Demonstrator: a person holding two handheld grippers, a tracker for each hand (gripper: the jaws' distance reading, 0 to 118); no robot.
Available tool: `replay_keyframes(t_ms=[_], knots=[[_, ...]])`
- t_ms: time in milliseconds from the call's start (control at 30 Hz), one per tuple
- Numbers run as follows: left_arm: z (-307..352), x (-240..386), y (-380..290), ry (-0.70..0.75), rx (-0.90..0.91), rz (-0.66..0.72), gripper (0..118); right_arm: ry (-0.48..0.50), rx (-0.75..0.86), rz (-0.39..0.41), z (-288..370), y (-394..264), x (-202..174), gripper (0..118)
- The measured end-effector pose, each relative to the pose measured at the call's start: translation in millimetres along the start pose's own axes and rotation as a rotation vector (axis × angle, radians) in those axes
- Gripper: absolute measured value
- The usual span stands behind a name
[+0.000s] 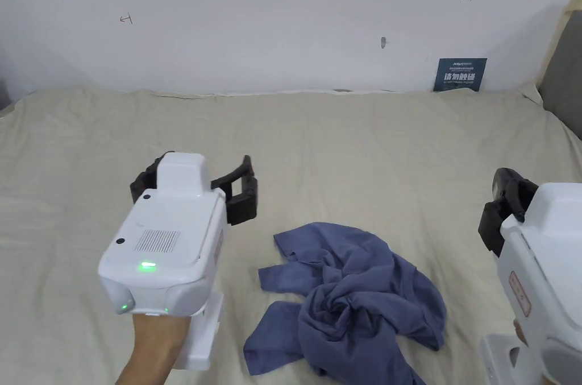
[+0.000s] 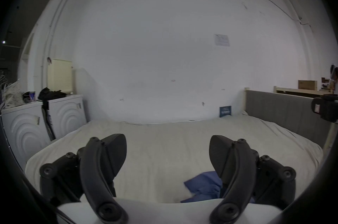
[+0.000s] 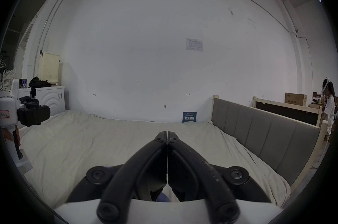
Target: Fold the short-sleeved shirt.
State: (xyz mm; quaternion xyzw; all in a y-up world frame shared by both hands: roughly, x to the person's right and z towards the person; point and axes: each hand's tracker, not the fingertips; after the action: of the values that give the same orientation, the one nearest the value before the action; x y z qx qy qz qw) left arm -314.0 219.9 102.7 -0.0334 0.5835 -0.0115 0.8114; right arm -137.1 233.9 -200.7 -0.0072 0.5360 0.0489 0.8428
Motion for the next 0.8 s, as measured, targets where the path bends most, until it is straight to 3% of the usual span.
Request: replay_keyframes(t_ms=[67, 100, 133, 167, 400, 633, 800], knots=[[2, -9, -1, -0.004, 0.006, 0.019, 70, 0.005, 0.010, 0.001, 0, 2, -2, 2], [2, -11, -1, -0.005, 0.004, 0.027, 49, 0.009, 0.012, 0.001, 0, 2, -3, 2], [-3, -18, -4, -0.005, -0.011, 0.046, 14, 0.013, 0.012, 0.003, 0, 3, -4, 2], [-6, -20, -5, -0.007, -0.034, 0.067, 1, 0.016, 0.014, 0.005, 0, 4, -5, 2], [-13, -20, -15, -0.050, -0.108, 0.086, 0, 0.024, 0.016, 0.006, 0, 3, -7, 2], [-52, -24, -69, -0.168, -0.578, 0.232, 0, 0.020, -0.009, -0.002, -1, -8, 0, 2], [-44, 2, -123, -0.218, -0.779, 0.206, 0, 0.015, -0.034, -0.014, -2, -18, 5, 2]])
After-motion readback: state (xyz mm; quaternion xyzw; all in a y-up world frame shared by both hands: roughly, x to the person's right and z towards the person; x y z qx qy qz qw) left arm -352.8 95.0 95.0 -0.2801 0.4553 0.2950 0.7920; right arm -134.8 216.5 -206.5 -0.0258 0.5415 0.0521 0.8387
